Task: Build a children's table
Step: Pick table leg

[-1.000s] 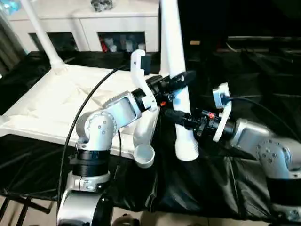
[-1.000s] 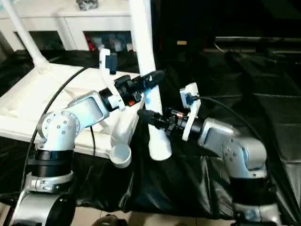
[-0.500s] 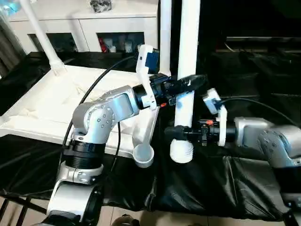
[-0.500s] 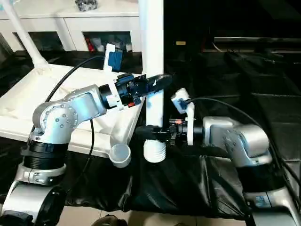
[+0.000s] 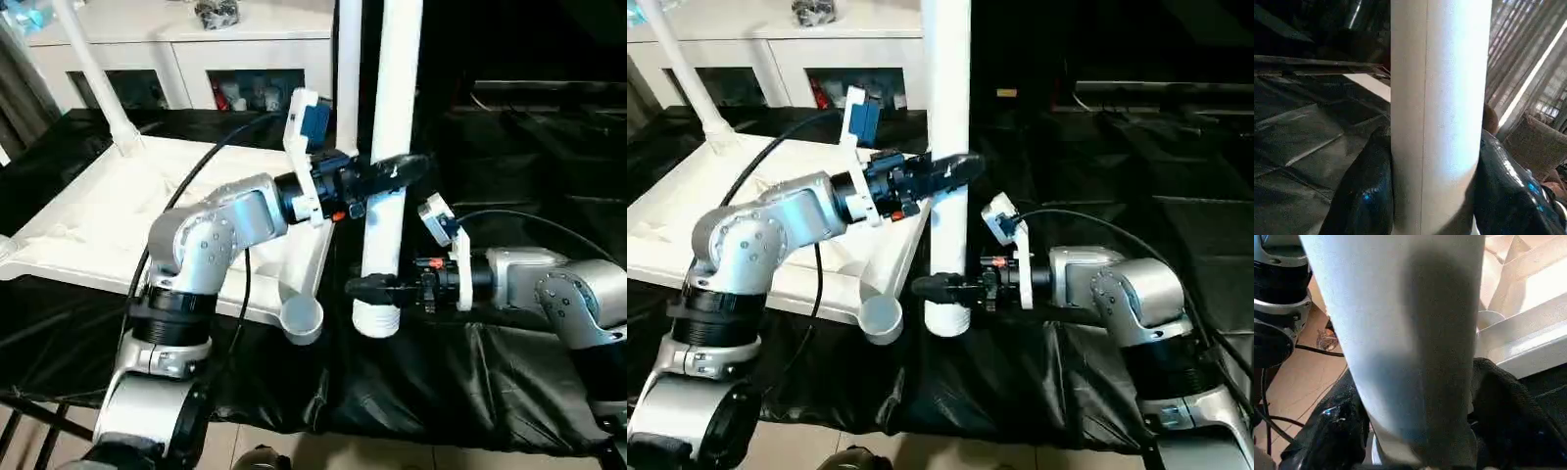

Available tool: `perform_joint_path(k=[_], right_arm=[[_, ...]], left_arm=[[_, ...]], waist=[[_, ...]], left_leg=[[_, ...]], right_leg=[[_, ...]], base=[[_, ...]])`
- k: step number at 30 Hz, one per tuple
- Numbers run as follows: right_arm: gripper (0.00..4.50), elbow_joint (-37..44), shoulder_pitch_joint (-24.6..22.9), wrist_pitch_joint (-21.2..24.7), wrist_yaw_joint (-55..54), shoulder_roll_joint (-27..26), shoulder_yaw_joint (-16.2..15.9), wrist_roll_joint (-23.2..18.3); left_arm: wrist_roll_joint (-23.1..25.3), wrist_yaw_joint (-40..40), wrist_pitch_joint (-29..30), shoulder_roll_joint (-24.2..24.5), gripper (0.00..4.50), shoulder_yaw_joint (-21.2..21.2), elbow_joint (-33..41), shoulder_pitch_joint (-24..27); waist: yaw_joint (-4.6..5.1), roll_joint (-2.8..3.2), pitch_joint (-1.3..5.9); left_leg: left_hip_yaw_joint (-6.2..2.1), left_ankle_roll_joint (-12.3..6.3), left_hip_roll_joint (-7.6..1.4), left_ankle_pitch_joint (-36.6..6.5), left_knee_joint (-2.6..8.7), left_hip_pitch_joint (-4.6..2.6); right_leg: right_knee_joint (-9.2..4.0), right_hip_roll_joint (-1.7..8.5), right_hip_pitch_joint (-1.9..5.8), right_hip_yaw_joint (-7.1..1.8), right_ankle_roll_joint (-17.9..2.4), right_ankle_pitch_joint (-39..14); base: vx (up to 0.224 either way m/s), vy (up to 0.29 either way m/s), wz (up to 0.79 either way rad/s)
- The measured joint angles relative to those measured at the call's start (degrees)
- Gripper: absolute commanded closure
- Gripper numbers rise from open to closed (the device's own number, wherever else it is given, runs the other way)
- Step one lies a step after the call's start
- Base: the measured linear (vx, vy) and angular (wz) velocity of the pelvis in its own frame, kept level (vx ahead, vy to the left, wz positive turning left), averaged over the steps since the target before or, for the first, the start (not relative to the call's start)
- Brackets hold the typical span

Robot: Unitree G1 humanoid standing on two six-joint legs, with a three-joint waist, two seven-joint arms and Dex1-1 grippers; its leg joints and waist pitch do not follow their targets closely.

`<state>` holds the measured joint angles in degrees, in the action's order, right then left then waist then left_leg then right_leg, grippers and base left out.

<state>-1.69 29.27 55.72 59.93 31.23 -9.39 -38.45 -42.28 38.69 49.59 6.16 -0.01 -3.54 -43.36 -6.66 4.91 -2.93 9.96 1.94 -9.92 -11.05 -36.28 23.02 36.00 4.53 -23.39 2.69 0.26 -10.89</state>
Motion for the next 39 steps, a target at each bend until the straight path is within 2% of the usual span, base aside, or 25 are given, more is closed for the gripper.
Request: perform_joint_path(k=[3, 5, 13, 14, 16, 18, 19, 21, 30, 31, 33, 35, 39], right_arm=[[1.94, 0.0, 0.0, -0.13, 0.35, -0.13, -0.09, 0.01], [2.23, -0.06, 0.0, -0.38, 0.5, -0.3, -0.13, 0.08], [2.47, 0.34, -0.1, -4.09, 0.6, -1.37, -1.06, 1.77], [2.47, 0.14, -0.1, -5.13, 0.54, -1.66, -1.22, 2.38], [1.84, -0.91, -0.09, -6.35, 0.41, -2.78, -1.21, 2.77], [1.82, -1.97, -0.07, -6.12, 0.22, -3.27, -0.87, 2.41], [1.62, -2.42, -0.07, -5.84, 0.14, -3.31, -0.54, 2.12], [1.55, -2.54, -0.07, -5.74, 0.14, -3.31, -0.19, 2.04], [1.52, -2.55, -0.07, -4.58, 1.42, -2.84, 0.02, 1.74], [1.7, -2.55, -0.08, -4.61, 1.79, -2.83, 0.02, 1.75], [1.7, -2.54, -0.09, -4.9, 2.36, -2.8, 0.02, 1.77], [2.04, -2.53, -0.1, -6.31, 2.96, -2.8, 0.01, 1.9], [2.17, -2.46, -0.14, -7.71, 3.8, -2.83, -0.01, 2.15]], left_arm=[[0.02, 0.02, 0.0, 0.22, 2.7, -0.1, 0.0, 0.0], [0.03, 0.02, 0.01, 0.27, 2.71, -0.13, -0.01, 0.0], [0.07, 0.04, 0.01, 0.88, 2.71, 0.02, -0.11, 0.0], [0.13, 0.06, -0.05, 0.91, 2.71, 0.04, -0.11, 0.0], [0.3, 0.16, -0.18, 1.18, 2.71, 0.1, -0.11, -0.01], [0.46, 0.57, -0.3, 1.31, 2.71, -0.03, -0.11, -0.01], [0.46, 0.74, -0.46, 1.31, 2.71, -0.02, -0.11, -0.01], [0.46, 0.98, -0.82, 1.31, 2.71, 0.01, -0.11, -0.01], [0.46, 1.61, -0.92, 1.39, 2.71, -0.39, -0.11, -0.01], [0.46, 1.91, -0.92, 1.39, 2.71, -0.4, -0.11, -0.02], [0.46, 2.24, -0.91, 1.39, 2.71, -0.49, -0.1, -0.02], [0.45, 2.27, -0.9, 1.39, 2.71, -0.52, -0.1, -0.02], [0.45, 2.27, -1.02, 1.45, 2.71, -0.44, -0.1, -0.09]], waist=[[0.05, 0.0, 0.0], [0.03, 0.0, 0.0], [0.02, 0.01, 0.0], [0.03, 0.01, 0.0], [0.07, 0.02, 0.0], [0.05, 0.01, 0.0], [0.05, 0.01, 0.0], [0.02, 0.01, 0.0], [0.05, 0.01, 0.0], [0.11, 0.01, 0.0], [0.1, 0.01, 0.0], [0.06, 0.01, 0.0], [0.06, 0.01, 0.0]], left_leg=[[0.0, 0.0, 0.0, 0.0, 0.0, 0.0], [0.0, 0.0, 0.0, 0.0, 0.01, 0.0], [0.0, 0.0, 0.0, 0.0, 0.0, 0.0], [0.0, 0.0, -0.01, 0.0, 0.01, 0.0], [-0.01, 0.0, -0.01, 0.0, 0.0, 0.0], [-0.01, 0.0, -0.01, 0.0, 0.0, 0.01], [-0.01, 0.0, 0.0, 0.0, 0.0, 0.01], [-0.01, 0.0, 0.0, 0.0, 0.0, 0.01], [-0.01, 0.0, -0.01, 0.0, 0.01, 0.0], [-0.01, 0.0, -0.01, 0.0, 0.01, 0.0], [-0.01, 0.0, -0.01, 0.0, 0.01, 0.0], [-0.01, 0.0, -0.01, 0.0, 0.01, 0.0], [-0.01, 0.0, -0.01, 0.0, 0.01, 0.0]], right_leg=[[0.0, 0.0, 0.0, 0.01, 0.0, 0.0], [0.0, 0.0, 0.0, 0.01, 0.0, 0.0], [0.0, 0.0, 0.0, 0.01, 0.0, 0.0], [0.0, 0.0, 0.0, 0.01, 0.0, 0.0], [0.0, 0.0, 0.0, 0.01, 0.0, 0.0], [0.0, 0.0, 0.0, 0.01, 0.0, 0.0], [-0.01, 0.0, 0.0, 0.01, 0.0, 0.0], [0.0, 0.0, 0.0, 0.01, 0.0, 0.0], [0.0, 0.0, 0.0, 0.02, 0.0, 0.0], [0.0, 0.0, 0.0, 0.01, 0.0, 0.0], [0.0, 0.0, 0.0, 0.02, 0.0, 0.0], [0.0, 0.0, 0.0, 0.01, 0.0, 0.0], [0.0, 0.0, 0.0, 0.01, 0.0, 0.0]], base=[[0.0, 0.0, 0.0], [0.0, 0.0, 0.0], [0.0, 0.0, 0.0], [0.0, 0.0, 0.0], [0.0, 0.0, 0.0], [0.0, 0.0, 0.0], [0.0, 0.0, 0.0], [0.0, 0.0, 0.0], [0.0, 0.0, 0.0], [0.0, 0.0, 0.0], [0.0, 0.0, 0.0], [0.0, 0.0, 0.0], [0.0, 0.0, 0.0]])
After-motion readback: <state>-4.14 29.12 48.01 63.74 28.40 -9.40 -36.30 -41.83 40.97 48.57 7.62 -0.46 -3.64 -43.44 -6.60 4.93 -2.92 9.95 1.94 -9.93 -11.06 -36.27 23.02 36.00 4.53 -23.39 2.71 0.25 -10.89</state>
